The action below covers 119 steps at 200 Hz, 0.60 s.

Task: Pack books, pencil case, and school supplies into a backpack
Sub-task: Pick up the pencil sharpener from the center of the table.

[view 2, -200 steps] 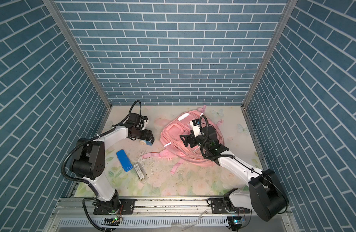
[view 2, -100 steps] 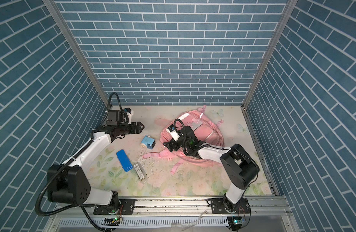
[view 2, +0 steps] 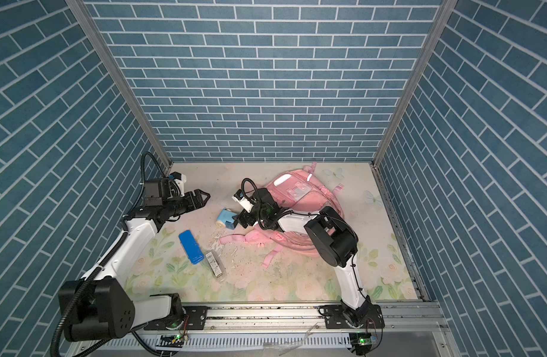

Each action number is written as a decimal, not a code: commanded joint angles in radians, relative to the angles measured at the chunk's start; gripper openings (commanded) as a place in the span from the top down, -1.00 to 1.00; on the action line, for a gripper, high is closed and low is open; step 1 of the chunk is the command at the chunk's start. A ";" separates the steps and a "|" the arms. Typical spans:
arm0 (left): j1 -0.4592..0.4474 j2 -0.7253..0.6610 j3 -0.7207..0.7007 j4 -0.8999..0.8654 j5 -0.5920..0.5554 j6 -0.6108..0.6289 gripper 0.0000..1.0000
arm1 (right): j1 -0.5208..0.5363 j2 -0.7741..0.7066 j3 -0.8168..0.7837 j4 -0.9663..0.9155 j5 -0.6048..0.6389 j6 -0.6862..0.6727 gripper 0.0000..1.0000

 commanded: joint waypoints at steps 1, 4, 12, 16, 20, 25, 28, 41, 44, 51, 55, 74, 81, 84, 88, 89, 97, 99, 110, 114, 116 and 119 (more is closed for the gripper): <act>0.012 -0.020 -0.021 0.013 0.015 0.007 -0.73 | 0.002 0.042 0.047 -0.056 -0.065 -0.050 -0.80; 0.013 -0.020 -0.022 0.015 0.016 0.008 -0.73 | 0.002 0.047 0.052 -0.059 -0.068 -0.050 -0.80; 0.016 -0.020 -0.027 0.017 0.017 0.011 -0.73 | 0.004 0.057 0.064 -0.068 -0.083 -0.050 -0.81; 0.017 -0.020 -0.030 0.017 0.016 0.010 -0.73 | 0.005 0.060 0.067 -0.070 -0.091 -0.050 -0.81; 0.019 -0.020 -0.031 0.018 0.016 0.010 -0.73 | 0.005 0.065 0.070 -0.071 -0.099 -0.050 -0.80; 0.019 -0.020 -0.035 0.019 0.018 0.010 -0.73 | 0.007 0.070 0.073 -0.073 -0.109 -0.050 -0.81; 0.021 -0.020 -0.038 0.020 0.018 0.011 -0.73 | 0.006 0.073 0.076 -0.075 -0.116 -0.051 -0.80; 0.025 -0.019 -0.047 0.026 0.020 0.009 -0.73 | 0.009 0.083 0.080 -0.077 -0.144 -0.053 -0.80; 0.023 -0.018 -0.049 0.027 0.019 0.009 -0.73 | 0.011 0.086 0.082 -0.077 -0.146 -0.055 -0.80; 0.026 -0.018 -0.054 0.030 0.019 0.009 -0.73 | 0.013 0.093 0.087 -0.080 -0.144 -0.060 -0.81; 0.026 -0.017 -0.057 0.032 0.019 0.008 -0.73 | 0.017 0.098 0.090 -0.083 -0.141 -0.064 -0.81; 0.027 -0.016 -0.065 0.035 0.021 0.006 -0.73 | 0.025 0.119 0.110 -0.100 -0.128 -0.076 -0.81; 0.028 -0.016 -0.068 0.037 0.021 0.005 -0.73 | 0.028 0.128 0.119 -0.106 -0.126 -0.077 -0.81; 0.027 -0.016 -0.069 0.037 0.020 0.005 -0.73 | 0.027 0.131 0.123 -0.110 -0.122 -0.077 -0.81; 0.029 -0.016 -0.069 0.036 0.019 0.006 -0.73 | 0.029 0.137 0.128 -0.113 -0.115 -0.077 -0.81; 0.029 -0.016 -0.068 0.035 0.020 0.006 -0.73 | 0.029 0.138 0.130 -0.113 -0.114 -0.077 -0.81; 0.028 -0.016 -0.068 0.034 0.016 0.006 -0.73 | 0.032 0.147 0.138 -0.120 -0.099 -0.083 -0.80; 0.027 -0.016 -0.068 0.033 0.013 0.006 -0.73 | 0.034 0.148 0.140 -0.122 -0.096 -0.083 -0.80; 0.030 -0.017 -0.069 0.028 0.003 0.003 -0.73 | 0.038 0.156 0.142 -0.120 -0.086 -0.089 -0.79; 0.030 -0.016 -0.068 0.026 0.000 0.003 -0.73 | 0.040 0.158 0.141 -0.118 -0.084 -0.092 -0.78; 0.030 -0.017 -0.069 0.025 -0.001 0.003 -0.73 | 0.040 0.158 0.140 -0.115 -0.084 -0.094 -0.78; 0.030 -0.017 -0.069 0.025 -0.002 0.003 -0.73 | 0.042 0.158 0.139 -0.114 -0.082 -0.096 -0.78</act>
